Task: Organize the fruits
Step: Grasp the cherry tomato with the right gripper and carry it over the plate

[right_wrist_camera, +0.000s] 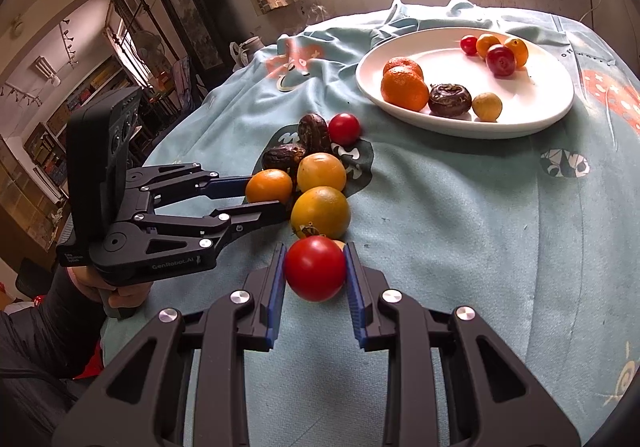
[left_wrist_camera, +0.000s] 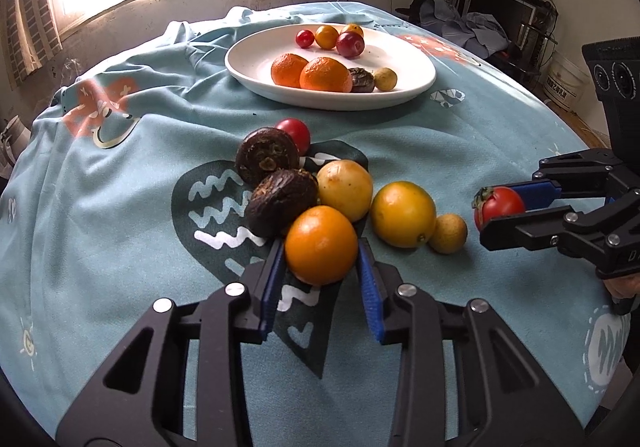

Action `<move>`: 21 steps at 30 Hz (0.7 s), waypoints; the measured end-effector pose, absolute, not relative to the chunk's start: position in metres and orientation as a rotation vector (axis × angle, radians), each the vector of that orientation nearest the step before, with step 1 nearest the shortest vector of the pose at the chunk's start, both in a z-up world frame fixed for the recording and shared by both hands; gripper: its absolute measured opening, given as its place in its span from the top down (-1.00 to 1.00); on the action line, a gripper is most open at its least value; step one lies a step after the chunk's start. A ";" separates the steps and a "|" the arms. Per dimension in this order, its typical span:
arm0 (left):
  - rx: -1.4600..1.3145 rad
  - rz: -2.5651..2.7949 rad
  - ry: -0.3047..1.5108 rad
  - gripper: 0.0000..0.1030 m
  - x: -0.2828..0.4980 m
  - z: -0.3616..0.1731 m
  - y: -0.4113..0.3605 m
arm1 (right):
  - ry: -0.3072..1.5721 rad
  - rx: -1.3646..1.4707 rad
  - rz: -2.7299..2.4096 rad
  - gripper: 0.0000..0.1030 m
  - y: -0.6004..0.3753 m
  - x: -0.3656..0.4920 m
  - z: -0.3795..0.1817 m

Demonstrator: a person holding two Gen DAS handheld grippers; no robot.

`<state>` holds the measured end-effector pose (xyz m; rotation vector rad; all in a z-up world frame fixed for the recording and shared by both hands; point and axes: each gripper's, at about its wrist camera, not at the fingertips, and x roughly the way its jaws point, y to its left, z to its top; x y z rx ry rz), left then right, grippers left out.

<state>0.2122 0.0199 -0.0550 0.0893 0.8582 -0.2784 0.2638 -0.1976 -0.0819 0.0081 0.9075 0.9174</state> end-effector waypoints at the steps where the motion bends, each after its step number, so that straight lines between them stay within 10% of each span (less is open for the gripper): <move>1: 0.079 -0.286 0.847 0.30 0.209 -0.052 0.020 | 0.900 0.009 0.921 0.44 -0.198 0.263 -0.081; 21: -0.016 -0.264 0.762 0.30 0.298 0.000 0.012 | 0.662 0.232 0.536 0.45 -0.235 0.368 -0.057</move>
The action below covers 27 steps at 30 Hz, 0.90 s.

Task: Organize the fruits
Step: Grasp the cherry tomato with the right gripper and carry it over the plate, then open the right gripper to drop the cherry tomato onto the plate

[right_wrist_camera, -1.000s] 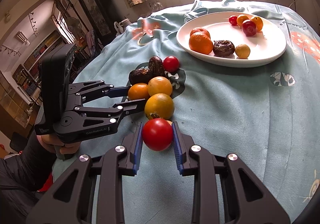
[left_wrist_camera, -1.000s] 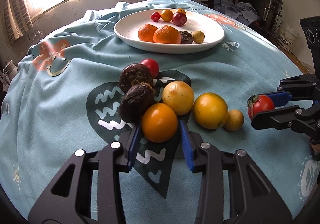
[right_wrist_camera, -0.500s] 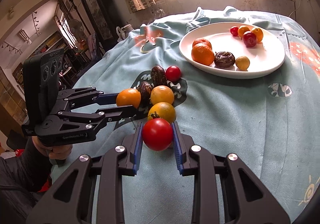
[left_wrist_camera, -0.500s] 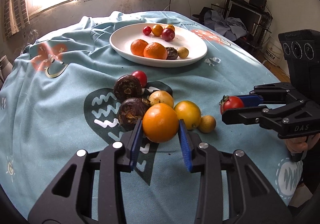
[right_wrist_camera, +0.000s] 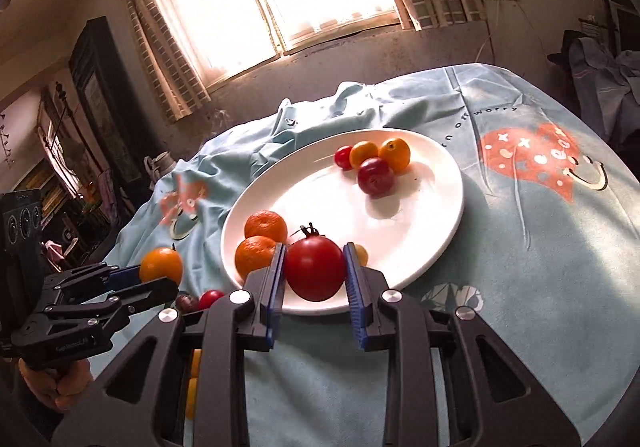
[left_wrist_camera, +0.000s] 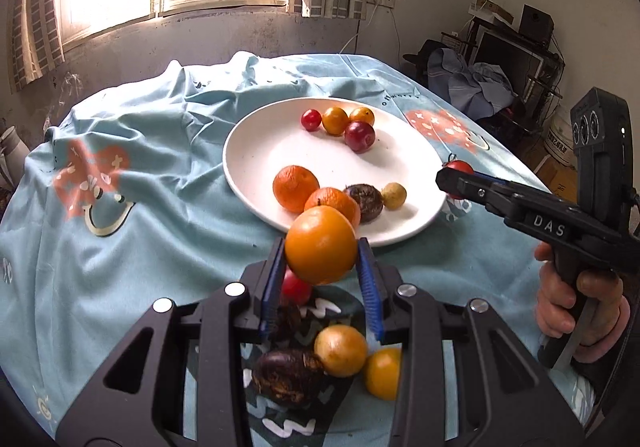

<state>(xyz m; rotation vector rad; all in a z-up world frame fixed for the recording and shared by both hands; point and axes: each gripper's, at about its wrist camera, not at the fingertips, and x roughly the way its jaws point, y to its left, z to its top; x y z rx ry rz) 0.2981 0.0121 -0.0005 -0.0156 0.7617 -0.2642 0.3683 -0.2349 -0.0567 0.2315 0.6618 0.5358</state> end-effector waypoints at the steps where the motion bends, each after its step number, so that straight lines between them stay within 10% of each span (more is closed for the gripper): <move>1: -0.021 -0.262 0.761 0.30 0.308 0.001 0.010 | 0.663 0.241 0.525 0.45 -0.237 0.375 -0.059; 7: 0.026 -0.230 0.772 0.30 0.367 0.002 -0.009 | 0.660 0.248 0.522 0.43 -0.240 0.403 -0.065; 11: 0.019 -0.136 0.723 -0.85 0.375 0.010 -0.005 | 0.619 0.210 0.522 -0.07 -0.234 0.399 -0.059; 27: -0.080 -0.043 0.765 -0.96 0.255 -0.025 0.069 | 0.680 -0.115 0.756 -0.18 -0.171 0.295 -0.063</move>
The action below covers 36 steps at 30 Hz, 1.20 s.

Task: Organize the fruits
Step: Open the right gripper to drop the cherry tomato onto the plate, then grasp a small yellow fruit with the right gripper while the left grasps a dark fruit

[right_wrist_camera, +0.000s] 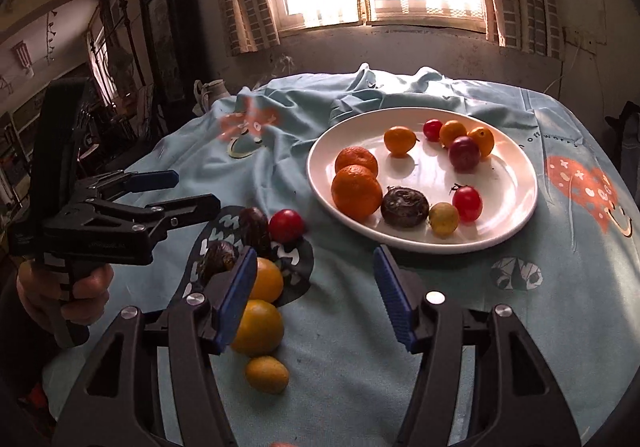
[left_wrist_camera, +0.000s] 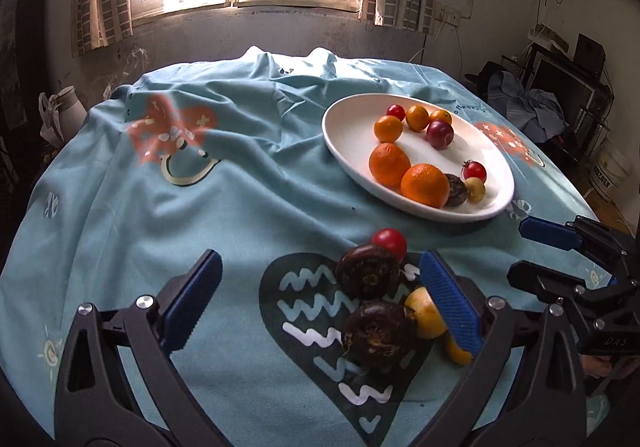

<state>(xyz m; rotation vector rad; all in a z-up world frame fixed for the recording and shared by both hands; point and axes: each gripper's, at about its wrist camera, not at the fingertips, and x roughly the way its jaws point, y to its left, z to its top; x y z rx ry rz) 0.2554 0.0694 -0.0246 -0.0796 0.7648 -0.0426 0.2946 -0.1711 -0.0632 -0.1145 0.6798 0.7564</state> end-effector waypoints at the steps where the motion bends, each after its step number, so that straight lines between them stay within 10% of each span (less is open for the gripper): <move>1: -0.084 -0.047 0.780 -0.96 0.254 -0.027 0.071 | 0.683 -0.155 0.771 -0.18 -0.166 0.288 -0.065; 36: -0.122 0.059 0.735 -0.96 0.241 -0.021 0.093 | 0.870 -0.397 0.816 0.34 -0.150 0.255 -0.105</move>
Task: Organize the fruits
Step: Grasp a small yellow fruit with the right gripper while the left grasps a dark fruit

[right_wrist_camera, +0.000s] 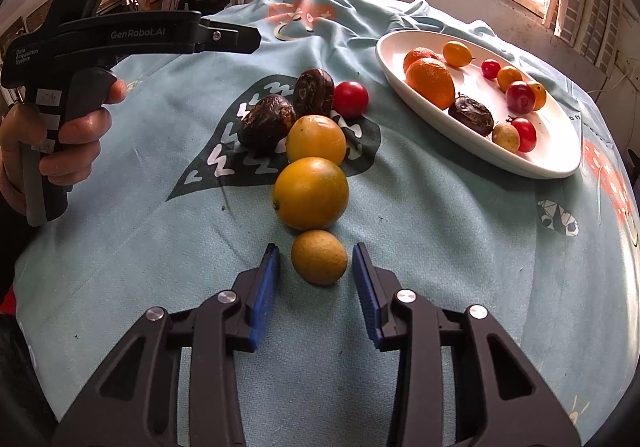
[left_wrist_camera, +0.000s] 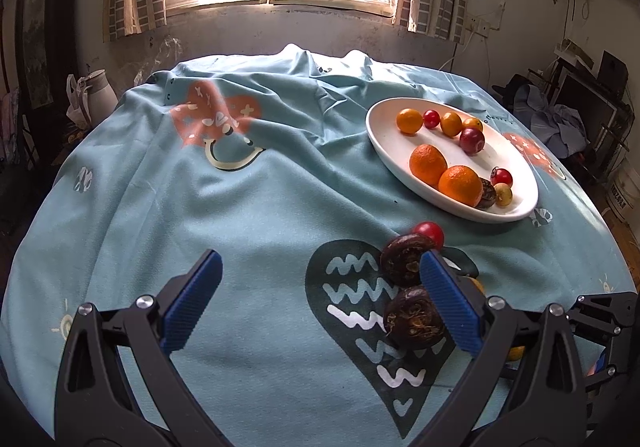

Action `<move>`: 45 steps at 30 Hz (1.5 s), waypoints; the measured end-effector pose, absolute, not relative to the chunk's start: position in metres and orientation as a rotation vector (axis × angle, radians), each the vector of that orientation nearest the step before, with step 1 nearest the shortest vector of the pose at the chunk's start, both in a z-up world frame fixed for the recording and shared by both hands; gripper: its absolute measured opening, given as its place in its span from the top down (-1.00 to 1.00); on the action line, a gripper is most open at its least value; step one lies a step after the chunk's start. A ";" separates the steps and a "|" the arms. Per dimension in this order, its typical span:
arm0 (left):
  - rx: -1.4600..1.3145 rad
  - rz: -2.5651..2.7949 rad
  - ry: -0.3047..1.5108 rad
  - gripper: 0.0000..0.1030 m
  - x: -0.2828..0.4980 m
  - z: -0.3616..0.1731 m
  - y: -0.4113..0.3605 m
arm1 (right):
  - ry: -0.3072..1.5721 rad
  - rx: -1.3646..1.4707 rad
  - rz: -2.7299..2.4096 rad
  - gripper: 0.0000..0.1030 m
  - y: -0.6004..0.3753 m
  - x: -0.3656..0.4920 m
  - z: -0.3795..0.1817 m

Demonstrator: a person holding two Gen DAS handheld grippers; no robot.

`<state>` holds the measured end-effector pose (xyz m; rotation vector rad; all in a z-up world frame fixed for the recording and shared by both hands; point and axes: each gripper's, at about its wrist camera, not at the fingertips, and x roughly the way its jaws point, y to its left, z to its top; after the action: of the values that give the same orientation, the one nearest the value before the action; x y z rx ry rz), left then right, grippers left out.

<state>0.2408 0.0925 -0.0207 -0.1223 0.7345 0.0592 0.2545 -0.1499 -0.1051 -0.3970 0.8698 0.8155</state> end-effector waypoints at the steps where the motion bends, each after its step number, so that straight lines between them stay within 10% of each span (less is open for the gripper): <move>1: -0.122 0.060 0.735 -0.96 0.241 -0.021 0.093 | 0.870 -0.396 0.819 0.40 -0.150 0.254 -0.105; 22: 0.189 -0.265 0.772 -0.94 0.230 -0.042 0.037 | 0.936 0.029 0.804 0.44 -0.196 0.290 -0.087; 33: 0.226 -0.326 0.823 -0.09 0.238 -0.059 0.028 | 0.937 0.020 0.794 0.44 -0.197 0.290 -0.089; 45: 0.180 -0.340 0.849 0.12 0.244 -0.064 0.032 | 0.927 0.014 0.791 0.44 -0.197 0.288 -0.087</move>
<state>0.2441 0.0321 -0.0644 0.1801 0.8488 -0.3401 0.2883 -0.1973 -0.0869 0.0139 0.9272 0.7909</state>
